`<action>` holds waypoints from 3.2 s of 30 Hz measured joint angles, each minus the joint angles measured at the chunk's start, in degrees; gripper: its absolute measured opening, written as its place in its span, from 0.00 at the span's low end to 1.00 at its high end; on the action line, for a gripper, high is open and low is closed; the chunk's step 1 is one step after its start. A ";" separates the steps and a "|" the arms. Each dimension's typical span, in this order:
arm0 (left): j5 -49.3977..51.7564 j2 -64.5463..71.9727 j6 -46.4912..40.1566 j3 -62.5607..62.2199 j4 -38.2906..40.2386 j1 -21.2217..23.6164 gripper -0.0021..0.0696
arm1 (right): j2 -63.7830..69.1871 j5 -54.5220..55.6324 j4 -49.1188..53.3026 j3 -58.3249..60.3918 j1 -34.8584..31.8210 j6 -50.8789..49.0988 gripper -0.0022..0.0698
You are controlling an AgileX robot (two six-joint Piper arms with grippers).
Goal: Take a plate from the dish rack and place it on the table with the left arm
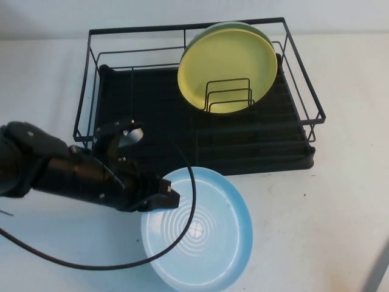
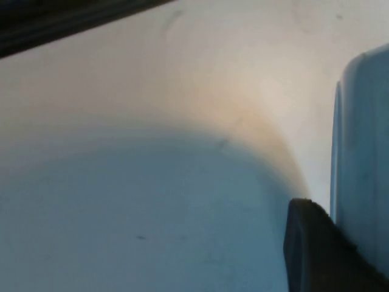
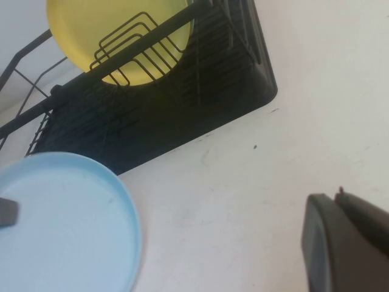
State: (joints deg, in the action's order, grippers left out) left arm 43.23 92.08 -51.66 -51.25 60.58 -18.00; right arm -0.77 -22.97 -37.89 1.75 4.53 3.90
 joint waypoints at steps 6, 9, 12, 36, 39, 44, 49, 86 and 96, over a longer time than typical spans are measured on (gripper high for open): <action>-4.10 5.33 -12.86 1.74 10.88 0.00 0.15 | 0.00 0.00 0.00 0.00 0.00 0.00 0.00; -3.98 6.86 -19.15 1.74 14.09 0.00 0.15 | 0.00 0.00 0.00 0.00 0.00 0.00 0.00; -4.22 7.26 -23.31 1.74 15.50 0.00 0.17 | 0.00 0.00 0.00 0.00 0.00 0.00 0.00; -5.76 -20.49 -32.55 1.74 4.49 9.75 0.12 | 0.00 0.00 0.00 0.00 0.00 0.00 0.00; 0.18 -27.09 -30.35 1.74 0.75 9.75 0.05 | 0.00 0.00 0.00 0.00 0.00 0.00 0.00; 9.90 -34.08 -27.49 1.83 -4.24 9.75 0.03 | 0.00 0.00 0.00 0.00 0.00 0.00 0.00; 12.39 -41.56 -21.69 1.83 -11.08 9.75 0.03 | 0.00 0.00 -0.04 0.00 0.00 0.00 0.00; -49.44 -90.12 39.49 52.59 -49.44 9.89 0.02 | 0.00 0.00 -0.04 0.00 0.00 0.00 0.00; -24.89 -92.59 42.69 52.62 -55.83 13.16 0.02 | 0.00 0.00 -0.04 0.00 0.00 0.00 0.00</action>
State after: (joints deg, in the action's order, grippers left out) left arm 18.35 -0.51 -8.96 1.38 4.75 -4.85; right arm -0.77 -22.97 -37.93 1.75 4.53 3.90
